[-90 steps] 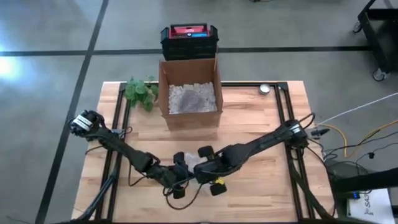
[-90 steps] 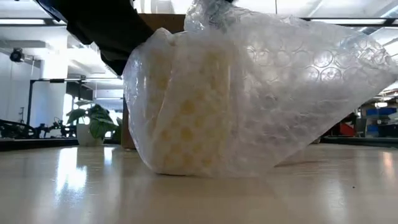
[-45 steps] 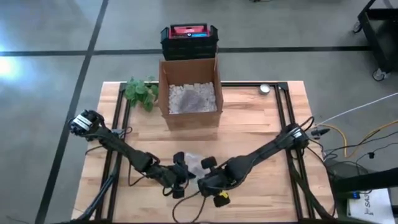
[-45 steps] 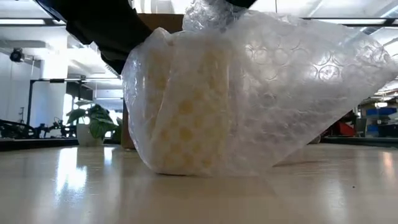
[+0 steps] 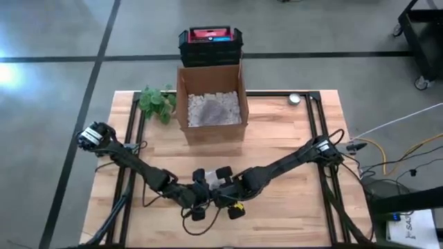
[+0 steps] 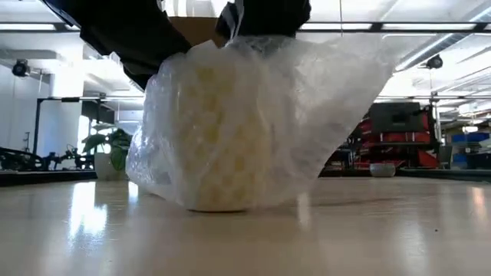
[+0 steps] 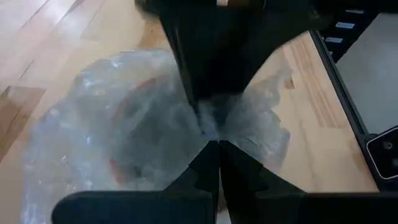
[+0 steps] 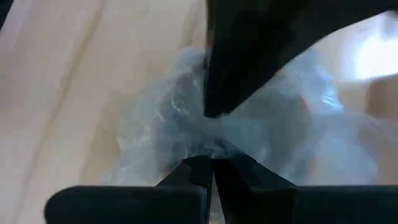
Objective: Wrap mug
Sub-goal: Wrap the yellow mug using the bubble wrap
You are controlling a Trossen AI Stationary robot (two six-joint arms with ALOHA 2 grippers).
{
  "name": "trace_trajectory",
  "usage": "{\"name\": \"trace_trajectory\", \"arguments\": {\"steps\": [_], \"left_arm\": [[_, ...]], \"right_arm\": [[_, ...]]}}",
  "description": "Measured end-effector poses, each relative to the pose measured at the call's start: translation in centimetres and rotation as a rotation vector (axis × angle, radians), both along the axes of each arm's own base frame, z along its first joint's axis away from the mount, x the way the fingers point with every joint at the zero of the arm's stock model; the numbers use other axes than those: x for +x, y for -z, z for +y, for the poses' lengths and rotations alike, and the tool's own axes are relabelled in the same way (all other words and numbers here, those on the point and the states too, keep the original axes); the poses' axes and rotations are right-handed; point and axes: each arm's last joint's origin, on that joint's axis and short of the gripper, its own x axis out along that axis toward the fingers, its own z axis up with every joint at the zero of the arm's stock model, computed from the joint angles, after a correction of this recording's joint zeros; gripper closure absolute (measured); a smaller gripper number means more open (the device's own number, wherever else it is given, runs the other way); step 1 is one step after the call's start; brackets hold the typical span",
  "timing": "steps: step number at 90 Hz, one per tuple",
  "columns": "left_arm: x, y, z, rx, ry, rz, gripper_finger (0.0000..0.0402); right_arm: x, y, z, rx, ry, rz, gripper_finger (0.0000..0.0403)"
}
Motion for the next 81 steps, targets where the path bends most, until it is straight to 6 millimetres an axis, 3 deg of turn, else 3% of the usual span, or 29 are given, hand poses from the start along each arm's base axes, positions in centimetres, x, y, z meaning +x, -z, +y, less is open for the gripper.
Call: {"name": "trace_trajectory", "arguments": {"steps": [17,45,62,81], "left_arm": [[-0.4,-1.0,0.2,-0.011,0.002,-0.017,0.0402],[-3.3,-4.8,1.6,0.026,-0.046,-0.021,0.0402],[-3.0,-4.0,3.1,0.135,-0.148,-0.016,0.0402],[-0.7,-2.1,2.8,0.08,0.011,-0.096,0.0402]], "right_arm": [[0.3,2.0,-0.2,0.005,-0.004,0.006,0.0403],[0.4,1.7,-0.2,0.009,-0.019,-0.013,0.0403],[0.4,1.6,-0.2,0.013,-0.02,-0.019,0.0403],[0.5,1.6,-0.1,0.016,-0.021,-0.025,0.0403]]}}
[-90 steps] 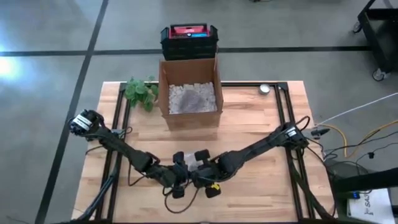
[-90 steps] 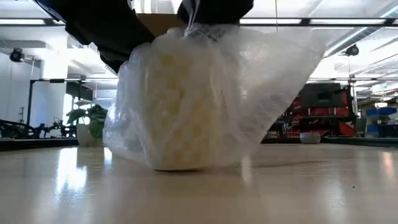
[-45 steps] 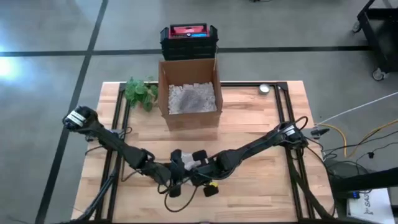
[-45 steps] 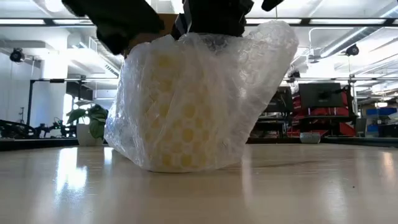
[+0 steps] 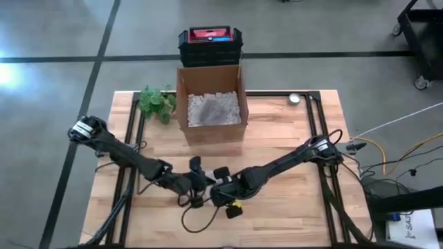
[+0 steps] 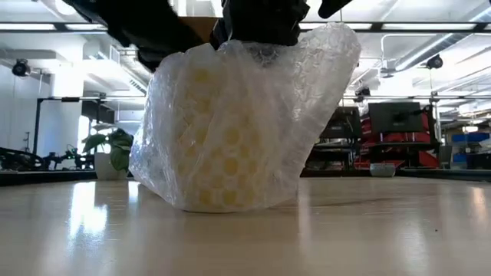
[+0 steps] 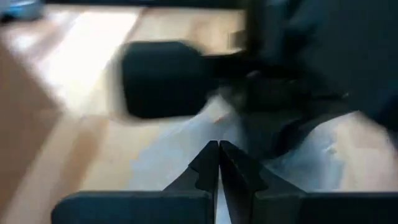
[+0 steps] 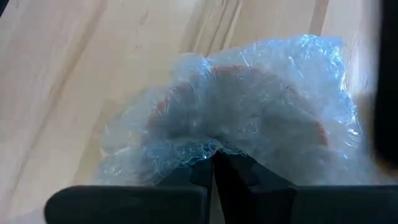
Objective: Wrap mug
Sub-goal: Wrap the yellow mug using the bubble wrap
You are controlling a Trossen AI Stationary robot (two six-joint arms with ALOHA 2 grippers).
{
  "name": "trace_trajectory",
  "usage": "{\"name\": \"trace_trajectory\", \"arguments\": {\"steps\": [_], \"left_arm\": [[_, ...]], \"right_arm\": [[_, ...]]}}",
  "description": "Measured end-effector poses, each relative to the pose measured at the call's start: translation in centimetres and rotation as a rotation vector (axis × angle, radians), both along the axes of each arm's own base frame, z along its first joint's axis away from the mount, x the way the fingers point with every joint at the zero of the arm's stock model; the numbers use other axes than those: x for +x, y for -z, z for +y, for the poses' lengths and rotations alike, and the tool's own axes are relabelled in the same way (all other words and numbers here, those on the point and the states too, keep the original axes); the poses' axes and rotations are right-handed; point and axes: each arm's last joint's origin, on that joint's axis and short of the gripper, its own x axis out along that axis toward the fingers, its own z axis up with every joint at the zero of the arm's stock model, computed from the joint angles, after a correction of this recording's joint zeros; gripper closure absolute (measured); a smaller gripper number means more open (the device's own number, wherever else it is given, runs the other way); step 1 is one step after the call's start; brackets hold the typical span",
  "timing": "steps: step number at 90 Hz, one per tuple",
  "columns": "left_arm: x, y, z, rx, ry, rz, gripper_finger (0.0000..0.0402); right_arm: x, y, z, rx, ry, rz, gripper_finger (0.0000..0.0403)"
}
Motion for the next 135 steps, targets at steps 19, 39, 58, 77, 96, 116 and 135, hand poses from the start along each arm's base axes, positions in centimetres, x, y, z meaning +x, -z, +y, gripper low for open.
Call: {"name": "trace_trajectory", "arguments": {"steps": [19,39,58,77,96,116,135], "left_arm": [[0.9,2.7,-0.5,0.018,0.001,0.077,0.0402],[1.4,4.0,-0.7,0.007,0.0,0.115,0.0402],[1.3,4.0,-0.5,-0.005,-0.006,0.118,0.0402],[1.3,4.0,-0.6,-0.007,-0.003,0.12,0.0402],[1.3,3.9,-0.5,-0.01,-0.004,0.112,0.0402],[1.3,3.9,-0.5,-0.007,-0.002,0.111,0.0402],[1.3,3.9,-0.5,-0.01,0.001,0.111,0.0402]], "right_arm": [[0.0,0.0,0.0,0.001,-0.001,-0.002,0.0403],[-0.2,-1.4,0.1,0.007,0.005,-0.006,0.0403],[-1.1,-6.5,-0.3,0.005,0.006,-0.015,0.0403],[-1.0,-6.2,-1.3,-0.004,0.03,-0.008,0.0403],[-0.3,-1.5,-1.7,-0.029,0.041,0.07,0.0403],[-0.2,-1.1,-1.7,-0.04,0.027,0.08,0.0403],[-0.4,-5.4,-0.8,-0.008,-0.005,-0.01,0.0403]]}}
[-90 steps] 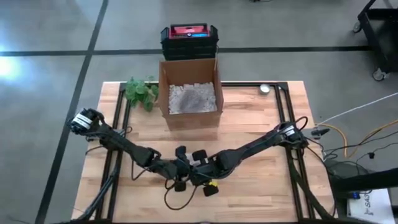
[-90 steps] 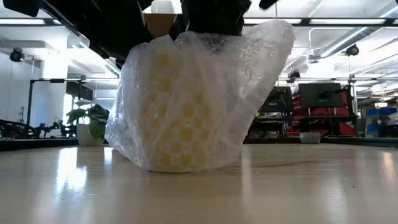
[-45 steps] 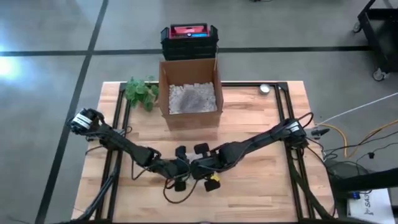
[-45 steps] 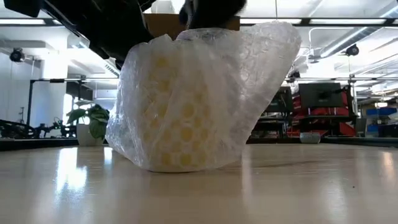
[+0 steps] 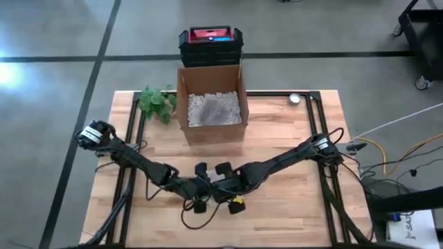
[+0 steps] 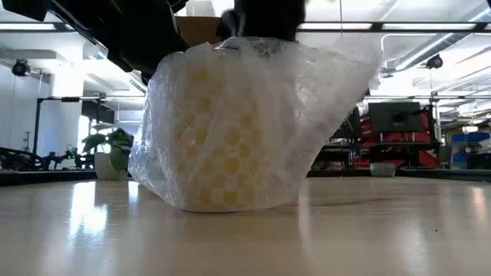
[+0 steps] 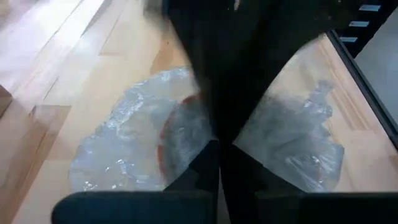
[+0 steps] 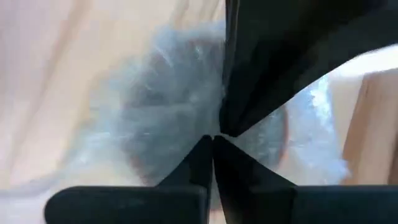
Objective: Wrap mug
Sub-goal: Wrap the yellow mug using the bubble wrap
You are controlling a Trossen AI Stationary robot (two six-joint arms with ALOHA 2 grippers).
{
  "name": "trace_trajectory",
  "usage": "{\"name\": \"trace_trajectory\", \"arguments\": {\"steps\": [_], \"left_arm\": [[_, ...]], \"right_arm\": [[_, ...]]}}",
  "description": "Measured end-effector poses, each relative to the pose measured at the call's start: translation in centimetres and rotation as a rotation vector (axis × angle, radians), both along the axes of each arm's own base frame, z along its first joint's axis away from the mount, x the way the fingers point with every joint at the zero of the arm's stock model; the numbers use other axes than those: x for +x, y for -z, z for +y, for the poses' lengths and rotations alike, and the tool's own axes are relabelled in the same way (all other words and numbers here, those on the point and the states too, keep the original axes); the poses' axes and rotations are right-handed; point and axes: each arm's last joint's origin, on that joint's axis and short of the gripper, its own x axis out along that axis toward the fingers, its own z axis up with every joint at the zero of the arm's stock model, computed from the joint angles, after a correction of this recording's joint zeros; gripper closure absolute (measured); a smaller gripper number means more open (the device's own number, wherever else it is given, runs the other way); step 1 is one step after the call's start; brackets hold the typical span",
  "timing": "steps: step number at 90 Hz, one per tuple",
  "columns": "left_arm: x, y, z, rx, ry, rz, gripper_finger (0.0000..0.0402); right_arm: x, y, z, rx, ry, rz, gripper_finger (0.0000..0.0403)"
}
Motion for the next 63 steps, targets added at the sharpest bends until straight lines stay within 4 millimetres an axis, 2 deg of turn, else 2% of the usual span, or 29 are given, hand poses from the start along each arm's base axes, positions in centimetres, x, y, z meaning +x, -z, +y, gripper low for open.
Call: {"name": "trace_trajectory", "arguments": {"steps": [5,12,25,41,51,63], "left_arm": [[0.0,0.0,0.0,-0.001,0.001,-0.002,0.0402],[0.0,0.0,0.0,-0.001,0.0,-0.001,0.0402],[0.0,0.0,0.0,-0.002,0.001,-0.003,0.0402],[0.0,0.1,0.0,-0.011,-0.008,0.005,0.0402],[0.0,-0.3,0.0,-0.011,-0.002,-0.011,0.0402],[-0.3,-1.8,0.0,-0.02,0.021,0.002,0.0402]], "right_arm": [[-0.1,-1.0,0.3,0.019,-0.006,-0.036,0.0403],[0.0,-1.0,0.8,0.056,-0.029,-0.053,0.0403],[0.7,2.2,1.4,0.059,-0.04,-0.007,0.0403],[1.5,5.2,1.0,0.001,-0.016,0.034,0.0403],[1.6,6.0,0.7,-0.002,-0.011,0.056,0.0403],[1.7,6.1,0.7,-0.009,-0.009,0.056,0.0403]]}}
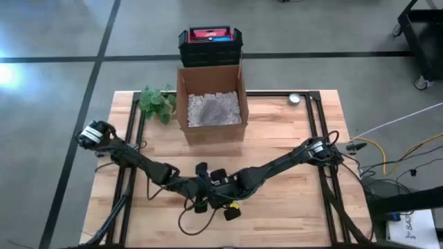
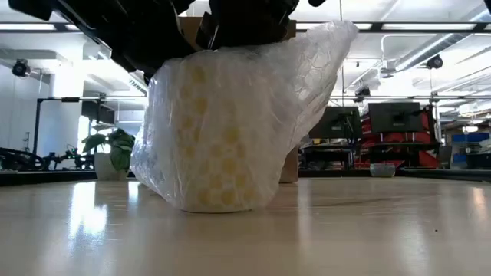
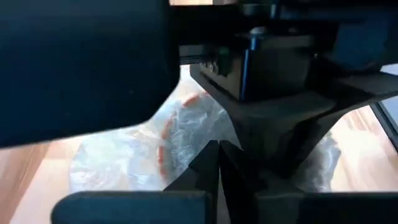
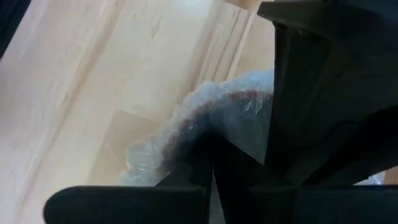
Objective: Wrap mug
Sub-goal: Wrap the yellow mug using the bubble wrap
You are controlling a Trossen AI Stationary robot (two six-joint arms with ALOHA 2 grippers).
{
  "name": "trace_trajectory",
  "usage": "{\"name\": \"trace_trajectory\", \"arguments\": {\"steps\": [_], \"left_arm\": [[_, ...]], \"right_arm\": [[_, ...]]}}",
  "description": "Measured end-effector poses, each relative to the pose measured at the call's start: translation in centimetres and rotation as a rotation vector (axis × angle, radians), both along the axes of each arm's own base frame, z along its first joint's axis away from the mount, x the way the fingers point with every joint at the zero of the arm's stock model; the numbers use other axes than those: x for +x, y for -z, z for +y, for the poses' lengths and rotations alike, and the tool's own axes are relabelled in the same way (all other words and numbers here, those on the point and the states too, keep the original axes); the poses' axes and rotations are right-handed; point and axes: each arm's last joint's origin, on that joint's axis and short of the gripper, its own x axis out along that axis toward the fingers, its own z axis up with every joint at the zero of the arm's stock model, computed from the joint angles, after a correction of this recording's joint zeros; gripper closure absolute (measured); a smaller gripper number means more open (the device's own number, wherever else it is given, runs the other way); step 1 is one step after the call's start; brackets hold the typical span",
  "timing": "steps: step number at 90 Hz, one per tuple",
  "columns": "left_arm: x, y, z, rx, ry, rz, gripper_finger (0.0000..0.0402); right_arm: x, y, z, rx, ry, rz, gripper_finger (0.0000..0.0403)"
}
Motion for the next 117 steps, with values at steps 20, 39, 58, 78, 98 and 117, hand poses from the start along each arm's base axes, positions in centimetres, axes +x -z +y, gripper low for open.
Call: {"name": "trace_trajectory", "arguments": {"steps": [20,39,58,78,98,117], "left_arm": [[-2.6,-5.0,0.0,-0.056,-0.02,0.06,0.0402],[-6.0,-4.6,0.8,-0.089,-0.14,0.222,0.0402],[-6.7,1.1,1.3,-0.105,-0.219,0.233,0.0402],[-4.5,0.4,0.7,-0.144,-0.212,-0.062,0.0402],[-2.2,0.3,-0.5,-0.092,-0.19,-0.11,0.0402],[0.5,1.9,-1.9,-0.016,-0.187,-0.08,0.0402]], "right_arm": [[0.0,0.0,0.0,0.011,0.002,0.007,0.0403],[0.0,0.1,0.0,0.01,-0.004,0.007,0.0403],[0.0,0.0,0.0,0.004,-0.023,0.004,0.0403],[0.0,0.0,0.0,0.006,-0.024,0.004,0.0403],[-0.1,0.1,0.0,0.005,-0.035,0.008,0.0403],[-0.2,0.1,0.1,0.004,-0.056,0.016,0.0403]]}}
